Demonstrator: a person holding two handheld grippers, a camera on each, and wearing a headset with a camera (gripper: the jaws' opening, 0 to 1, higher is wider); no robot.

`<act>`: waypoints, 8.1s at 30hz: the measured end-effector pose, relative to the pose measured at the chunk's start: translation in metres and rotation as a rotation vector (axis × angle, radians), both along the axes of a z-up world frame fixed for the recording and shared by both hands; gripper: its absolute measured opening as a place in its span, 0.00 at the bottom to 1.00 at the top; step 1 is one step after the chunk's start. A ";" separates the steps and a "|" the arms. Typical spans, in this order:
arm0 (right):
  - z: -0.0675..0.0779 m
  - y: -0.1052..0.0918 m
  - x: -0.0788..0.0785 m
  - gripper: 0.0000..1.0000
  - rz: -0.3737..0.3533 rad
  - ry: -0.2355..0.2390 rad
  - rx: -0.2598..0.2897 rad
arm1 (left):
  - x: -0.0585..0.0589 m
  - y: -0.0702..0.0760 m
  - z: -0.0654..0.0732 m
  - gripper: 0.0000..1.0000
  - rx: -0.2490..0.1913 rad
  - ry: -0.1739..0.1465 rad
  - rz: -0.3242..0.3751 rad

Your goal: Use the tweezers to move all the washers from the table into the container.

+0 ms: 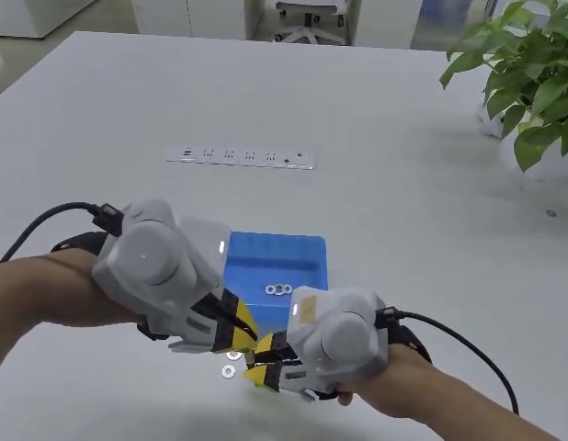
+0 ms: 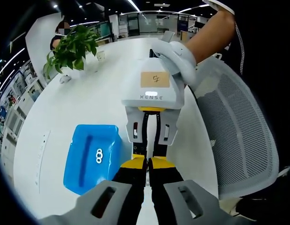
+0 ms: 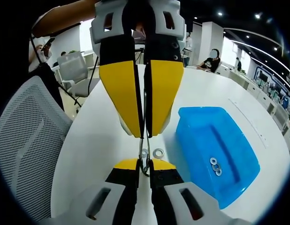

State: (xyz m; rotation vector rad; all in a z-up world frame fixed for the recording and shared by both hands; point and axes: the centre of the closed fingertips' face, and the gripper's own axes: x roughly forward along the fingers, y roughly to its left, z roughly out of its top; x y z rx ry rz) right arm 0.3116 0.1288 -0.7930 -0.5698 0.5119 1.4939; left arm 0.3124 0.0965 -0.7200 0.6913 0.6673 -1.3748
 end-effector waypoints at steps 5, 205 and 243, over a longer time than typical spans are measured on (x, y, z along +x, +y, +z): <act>0.001 0.000 0.000 0.09 0.003 -0.005 -0.003 | -0.001 0.000 0.001 0.05 0.002 -0.003 -0.001; 0.057 0.021 0.054 0.11 -0.009 -0.103 0.031 | 0.043 0.025 0.055 0.05 0.069 -0.151 -0.003; 0.025 0.030 0.006 0.11 0.036 -0.044 0.005 | 0.003 0.034 0.023 0.06 0.099 -0.086 -0.005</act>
